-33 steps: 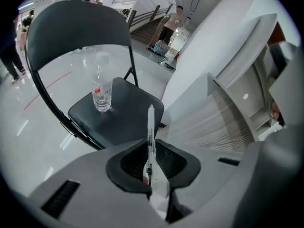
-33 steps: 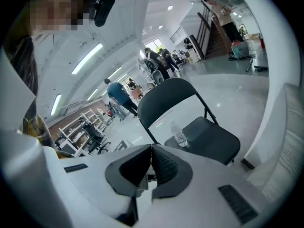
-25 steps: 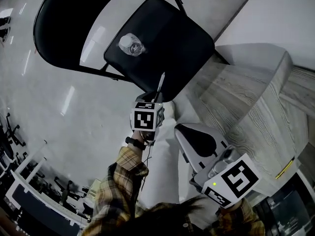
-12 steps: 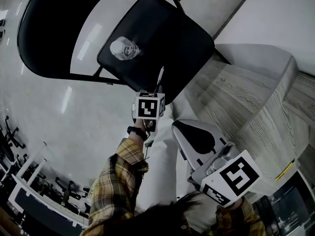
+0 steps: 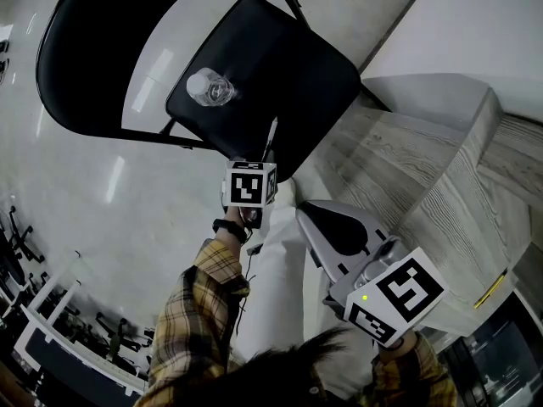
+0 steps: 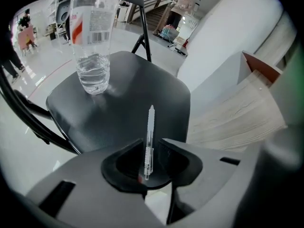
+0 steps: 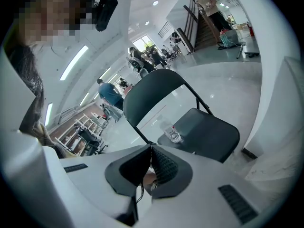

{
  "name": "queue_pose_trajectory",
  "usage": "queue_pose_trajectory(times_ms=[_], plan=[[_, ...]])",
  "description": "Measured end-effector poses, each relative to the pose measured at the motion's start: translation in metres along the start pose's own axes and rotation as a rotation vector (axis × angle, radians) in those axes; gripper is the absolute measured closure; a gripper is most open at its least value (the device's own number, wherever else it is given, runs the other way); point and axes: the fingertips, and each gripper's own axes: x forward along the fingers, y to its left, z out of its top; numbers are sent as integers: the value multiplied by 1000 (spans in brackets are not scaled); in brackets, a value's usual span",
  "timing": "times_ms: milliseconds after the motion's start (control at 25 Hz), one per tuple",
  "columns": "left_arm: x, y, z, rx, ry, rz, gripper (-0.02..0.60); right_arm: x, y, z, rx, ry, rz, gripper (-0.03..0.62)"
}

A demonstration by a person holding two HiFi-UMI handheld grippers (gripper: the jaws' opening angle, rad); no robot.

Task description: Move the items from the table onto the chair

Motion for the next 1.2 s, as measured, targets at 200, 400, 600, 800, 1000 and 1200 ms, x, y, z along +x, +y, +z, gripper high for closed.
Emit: queue_pose_trajectory(times_ms=[200,400,600,800,1000,1200], plan=[[-31,-10,-3,-22,-35,13,494,-18,10,4,-16,-28,-4,576],[-79,-41,-8,-34,-87,4,495,-57,30,16,-45,-84,-4,576],[-133,-85,-3,-20,-172,3,534,-116,50,21,-55,-163,-7,576],[-192,-142,8,52,-281,36,571,-201,65,14,-91,-242,-16,576],[-271,-222,0,160,-362,67,575,-328,73,-13,-163,-305,-63,576],[-329,-340,0,241,-493,34,575,-466,54,-48,-170,-417,-145,576]])
